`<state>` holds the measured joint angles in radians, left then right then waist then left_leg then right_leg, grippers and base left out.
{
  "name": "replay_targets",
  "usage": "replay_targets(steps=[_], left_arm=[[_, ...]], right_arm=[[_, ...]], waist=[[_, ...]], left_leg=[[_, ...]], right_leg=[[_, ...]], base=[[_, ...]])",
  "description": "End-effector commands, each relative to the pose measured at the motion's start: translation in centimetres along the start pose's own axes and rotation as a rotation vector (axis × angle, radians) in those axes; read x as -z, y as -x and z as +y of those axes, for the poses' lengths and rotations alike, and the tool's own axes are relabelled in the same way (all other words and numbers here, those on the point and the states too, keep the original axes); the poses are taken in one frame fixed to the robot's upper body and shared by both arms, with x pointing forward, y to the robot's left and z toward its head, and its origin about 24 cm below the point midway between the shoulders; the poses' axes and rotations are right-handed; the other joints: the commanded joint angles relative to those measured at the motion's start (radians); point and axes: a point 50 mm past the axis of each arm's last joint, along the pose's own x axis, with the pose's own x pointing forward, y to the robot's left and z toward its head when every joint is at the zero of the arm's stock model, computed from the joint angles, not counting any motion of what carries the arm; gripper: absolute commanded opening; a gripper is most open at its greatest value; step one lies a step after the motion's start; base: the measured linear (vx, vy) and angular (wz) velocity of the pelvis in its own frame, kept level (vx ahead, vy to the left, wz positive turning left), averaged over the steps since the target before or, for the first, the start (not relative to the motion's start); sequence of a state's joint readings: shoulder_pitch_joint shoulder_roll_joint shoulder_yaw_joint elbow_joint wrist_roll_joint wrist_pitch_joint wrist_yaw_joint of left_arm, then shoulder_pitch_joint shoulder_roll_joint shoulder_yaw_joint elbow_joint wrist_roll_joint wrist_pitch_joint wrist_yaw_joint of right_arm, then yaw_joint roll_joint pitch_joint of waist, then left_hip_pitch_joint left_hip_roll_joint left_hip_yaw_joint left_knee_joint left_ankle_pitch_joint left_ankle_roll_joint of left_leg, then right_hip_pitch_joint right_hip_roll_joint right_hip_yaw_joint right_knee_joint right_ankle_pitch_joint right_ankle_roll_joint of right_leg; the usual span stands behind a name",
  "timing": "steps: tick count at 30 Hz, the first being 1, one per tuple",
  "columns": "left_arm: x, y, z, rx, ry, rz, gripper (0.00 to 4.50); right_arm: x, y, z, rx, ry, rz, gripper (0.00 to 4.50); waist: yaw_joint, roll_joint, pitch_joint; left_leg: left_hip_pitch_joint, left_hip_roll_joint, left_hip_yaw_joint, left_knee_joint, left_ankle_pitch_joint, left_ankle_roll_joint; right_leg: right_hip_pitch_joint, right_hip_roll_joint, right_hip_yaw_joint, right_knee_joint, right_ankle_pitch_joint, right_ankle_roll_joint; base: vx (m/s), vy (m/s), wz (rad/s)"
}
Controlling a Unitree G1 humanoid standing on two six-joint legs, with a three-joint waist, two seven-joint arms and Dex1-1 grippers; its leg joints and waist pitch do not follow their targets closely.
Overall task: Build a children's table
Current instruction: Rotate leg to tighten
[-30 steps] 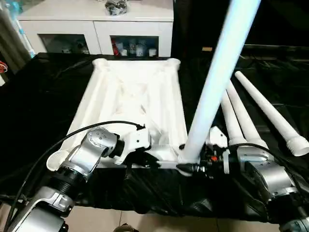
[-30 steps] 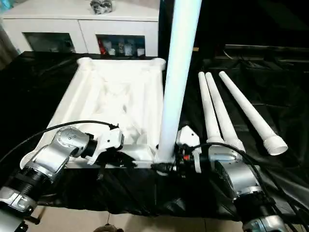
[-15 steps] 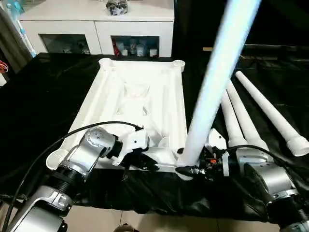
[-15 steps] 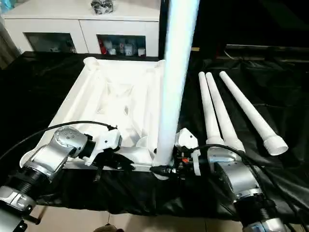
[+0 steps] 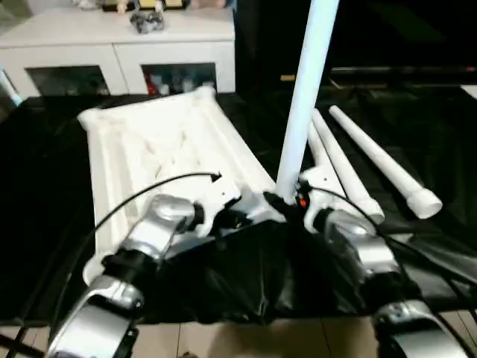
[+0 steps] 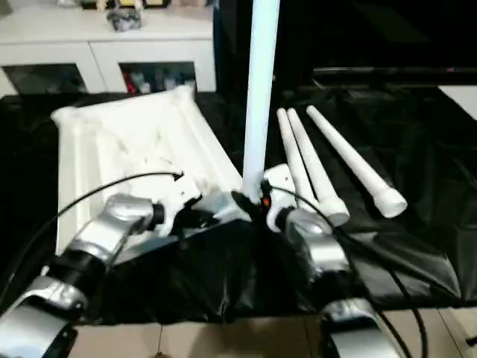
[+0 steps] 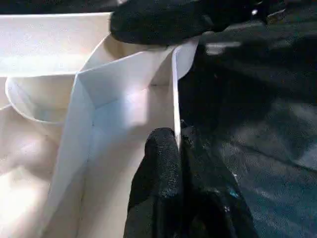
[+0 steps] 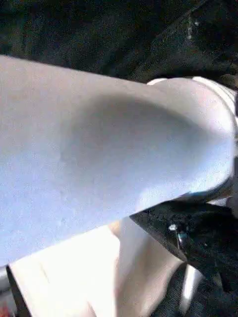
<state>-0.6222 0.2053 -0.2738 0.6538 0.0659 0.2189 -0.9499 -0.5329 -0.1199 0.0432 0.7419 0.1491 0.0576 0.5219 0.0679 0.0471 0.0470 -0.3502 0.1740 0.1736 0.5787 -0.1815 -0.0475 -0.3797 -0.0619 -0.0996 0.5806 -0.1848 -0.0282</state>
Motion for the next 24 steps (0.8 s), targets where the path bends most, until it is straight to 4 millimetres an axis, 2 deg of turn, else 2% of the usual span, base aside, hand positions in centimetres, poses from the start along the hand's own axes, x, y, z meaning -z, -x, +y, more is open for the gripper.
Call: replay_targets(steps=[1, 2, 5, 7, 8, 9, 11, 13, 14, 15, 16, 17, 19, 21, 23, 24], left_arm=[[-1.0, -2.3, -2.3, 0.129, -0.017, -0.038, 0.00], [-1.0, -2.3, -2.3, 0.128, -0.015, -0.038, 0.00], [-1.0, -2.3, -2.3, 0.124, -0.019, -0.035, 0.00], [-0.8, -2.3, -2.2, 0.119, -0.027, -0.028, 0.00], [-0.8, -2.2, -2.2, 0.119, -0.028, -0.027, 0.00], [-0.8, -2.2, -2.2, 0.118, -0.030, -0.025, 0.00], [-0.6, -1.9, -2.0, 0.111, -0.046, -0.016, 0.00], [-0.5, -1.8, -1.9, 0.108, -0.054, -0.011, 0.00], [-0.4, -1.5, -1.8, 0.108, -0.057, -0.011, 0.00], [-0.4, -1.5, -1.8, 0.108, -0.058, -0.011, 0.00], [-0.4, -1.5, -1.8, 0.107, -0.059, -0.012, 0.00], [-0.3, -1.3, -1.7, 0.103, -0.062, -0.015, 0.00], [-0.4, -1.2, -1.6, 0.094, -0.064, -0.022, 0.00], [-0.3, -1.0, -1.5, 0.084, -0.059, -0.022, 0.44], [0.1, -0.6, -1.3, 0.086, -0.046, -0.018, 0.44], [0.2, -0.5, -1.3, 0.085, -0.047, -0.015, 0.65]], right_arm=[[1.5, -0.9, 1.4, -0.015, -0.046, 0.067, 2.74], [1.5, -1.0, 1.7, -0.031, -0.057, 0.062, 3.44], [1.5, -1.0, 1.8, -0.040, -0.050, 0.054, 3.51], [1.5, -0.9, 1.6, -0.030, -0.003, 0.047, 3.87], [1.5, -0.8, 1.5, -0.032, 0.010, 0.044, 3.87], [1.4, -0.6, 1.4, -0.039, 0.026, 0.038, 3.87], [1.1, 0.1, 1.2, -0.079, 0.058, 0.014, 3.87], [0.9, 0.7, 1.0, -0.104, 0.066, 0.000, 3.87], [0.7, 1.7, 0.8, -0.130, 0.081, -0.017, 3.87], [0.7, 1.8, 0.8, -0.131, 0.082, -0.017, 3.87], [0.7, 2.0, 0.7, -0.138, 0.086, -0.020, 3.87], [0.7, 3.0, 0.6, -0.167, 0.100, -0.029, 3.87], [0.7, 3.9, 0.5, -0.192, 0.111, -0.031, 3.87], [0.8, 4.6, 0.4, -0.208, 0.123, -0.028, 3.91], [1.0, 5.9, 0.2, -0.235, 0.145, -0.014, 3.91], [1.0, 6.0, 0.2, -0.237, 0.147, -0.012, 3.91]], waist=[[0.002, -0.005, -0.047], [0.001, -0.004, -0.047], [0.001, 0.000, -0.050], [0.005, -0.001, -0.050], [0.007, -0.001, -0.052], [0.007, -0.002, -0.052], [0.012, -0.003, -0.051], [0.024, -0.005, -0.052], [0.029, -0.005, -0.054], [0.031, -0.007, -0.052], [0.038, -0.006, -0.055], [0.044, -0.008, -0.058], [0.053, -0.008, -0.060], [0.055, -0.009, -0.063], [0.059, -0.006, -0.062], [0.061, -0.007, -0.063]], left_leg=[[0.010, 0.058, -0.034, -0.074, -0.343, 0.022], [0.009, 0.059, -0.033, -0.075, -0.343, 0.026], [0.012, 0.062, -0.030, -0.075, -0.340, 0.028], [0.011, 0.061, -0.027, -0.074, -0.331, 0.029], [0.005, 0.062, -0.028, -0.076, -0.314, 0.033], [0.005, 0.062, -0.028, -0.076, -0.308, 0.036], [0.006, 0.062, -0.026, -0.075, -0.302, 0.043], [0.011, 0.062, -0.023, -0.073, -0.294, 0.051], [0.013, 0.063, -0.021, -0.072, -0.281, 0.054], [0.011, 0.063, -0.020, -0.073, -0.272, 0.058], [0.014, 0.066, -0.018, -0.071, -0.259, 0.063], [0.008, 0.066, -0.019, -0.072, -0.230, 0.072], [0.002, 0.067, -0.019, -0.070, -0.195, 0.084], [-0.004, 0.067, -0.020, -0.068, -0.169, 0.090], [-0.007, 0.068, -0.021, -0.067, -0.163, 0.099], [-0.007, 0.067, -0.020, -0.065, -0.162, 0.100]], right_leg=[[0.030, -0.109, 0.055, -0.105, -0.502, -0.115], [0.030, -0.107, 0.056, -0.102, -0.481, -0.123], [0.028, -0.106, 0.061, -0.098, -0.429, -0.149], [0.029, -0.108, 0.063, -0.094, -0.402, -0.164], [0.035, -0.107, 0.063, -0.090, -0.382, -0.165], [0.035, -0.107, 0.064, -0.089, -0.373, -0.166], [0.036, -0.107, 0.064, -0.089, -0.372, -0.166], [0.033, -0.107, 0.067, -0.092, -0.384, -0.153], [0.031, -0.107, 0.068, -0.091, -0.373, -0.157], [0.033, -0.104, 0.068, -0.093, -0.365, -0.152], [0.030, -0.106, 0.071, -0.090, -0.349, -0.153], [0.038, -0.104, 0.070, -0.086, -0.316, -0.152], [0.041, -0.106, 0.069, -0.079, -0.270, -0.159], [0.045, -0.106, 0.066, -0.074, -0.243, -0.163], [0.043, -0.105, 0.065, -0.072, -0.228, -0.167], [0.044, -0.105, 0.065, -0.073, -0.230, -0.163]], base=[[0.000, 0.000, 0.00], [0.000, 0.000, 0.00], [0.000, 0.000, 0.00], [0.000, 0.000, 0.00], [0.000, 0.000, 0.00], [0.000, 0.000, 0.00], [0.000, 0.000, 0.00], [0.000, 0.000, 0.00], [0.000, 0.000, 0.00], [0.000, 0.000, 0.00], [0.000, 0.000, 0.00], [0.000, 0.000, 0.00], [0.000, 0.000, 0.00], [0.000, 0.000, 0.00], [0.000, 0.000, 0.00], [0.000, 0.000, 0.00]])
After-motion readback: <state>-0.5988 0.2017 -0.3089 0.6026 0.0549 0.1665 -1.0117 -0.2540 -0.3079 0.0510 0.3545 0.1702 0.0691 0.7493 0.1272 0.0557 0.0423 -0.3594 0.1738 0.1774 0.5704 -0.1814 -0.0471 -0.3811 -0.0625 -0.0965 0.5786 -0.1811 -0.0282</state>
